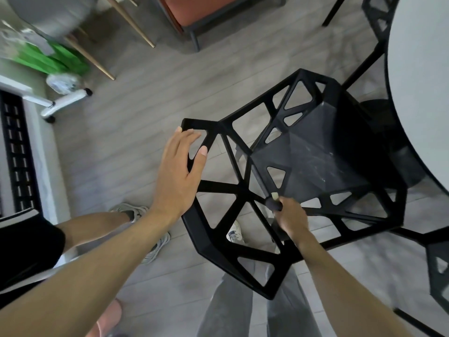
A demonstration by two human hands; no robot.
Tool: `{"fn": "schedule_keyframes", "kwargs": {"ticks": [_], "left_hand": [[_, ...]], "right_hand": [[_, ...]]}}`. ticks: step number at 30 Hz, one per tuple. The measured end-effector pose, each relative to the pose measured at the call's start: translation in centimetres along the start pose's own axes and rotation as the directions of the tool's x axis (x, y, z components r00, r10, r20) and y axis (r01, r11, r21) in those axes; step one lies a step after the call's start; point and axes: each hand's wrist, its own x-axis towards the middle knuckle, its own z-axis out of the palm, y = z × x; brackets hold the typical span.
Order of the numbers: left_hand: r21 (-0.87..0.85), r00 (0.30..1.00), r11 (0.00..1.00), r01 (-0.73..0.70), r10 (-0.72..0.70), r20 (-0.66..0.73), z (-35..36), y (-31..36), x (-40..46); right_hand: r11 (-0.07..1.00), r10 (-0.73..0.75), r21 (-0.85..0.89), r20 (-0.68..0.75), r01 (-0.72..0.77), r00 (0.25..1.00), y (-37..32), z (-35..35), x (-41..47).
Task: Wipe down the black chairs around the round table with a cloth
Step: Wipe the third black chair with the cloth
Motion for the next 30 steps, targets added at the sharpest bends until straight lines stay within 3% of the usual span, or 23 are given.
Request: {"fn": "schedule_keyframes", "kwargs": {"ticks": [5,7,12,17,19,23,30], "left_hand": [[-0.012,1.0,1.0,0.002,-0.002,-0.001,0.0,0.1,-0.1],[-0.003,1.0,1.0,0.007,-0.007,0.001,0.0,0.1,-0.2],[0.019,1.0,1.0,0.01,-0.01,0.003,0.0,0.1,-0.1],[0.006,1.0,1.0,0.022,-0.022,0.002,0.1,0.1,0.0],[0.002,1.0,1.0,0.03,-0.03,0.009,0.1,0.2,-0.1],[-0.016,0.999,0.999,0.045,-0.045,0.0,0.2,0.5,-0.1],[-0.029,0.999,0.999,0.041,-0.041,-0.025,0.3,0.2,-0.1]], "right_hand": [[0.936,-0.169,0.299,-0.079,0.185,0.982,-4.6,0.1,-1.1],[0.934,-0.151,0.316,-0.069,0.166,0.986,-3.9,0.3,-1.1],[0.985,0.018,0.171,0.03,-0.023,0.999,-1.2,-0.6,0.7],[0.883,-0.176,0.447,0.03,0.145,0.984,-6.7,-2.5,-1.1],[0.863,-0.207,0.47,-0.008,0.186,0.978,-8.3,-2.2,-2.1],[0.874,-0.101,0.469,-0.075,0.125,0.992,-8.8,-0.9,-0.9],[0.814,0.107,0.58,-0.206,0.033,0.973,-11.7,0.1,9.5]]}}
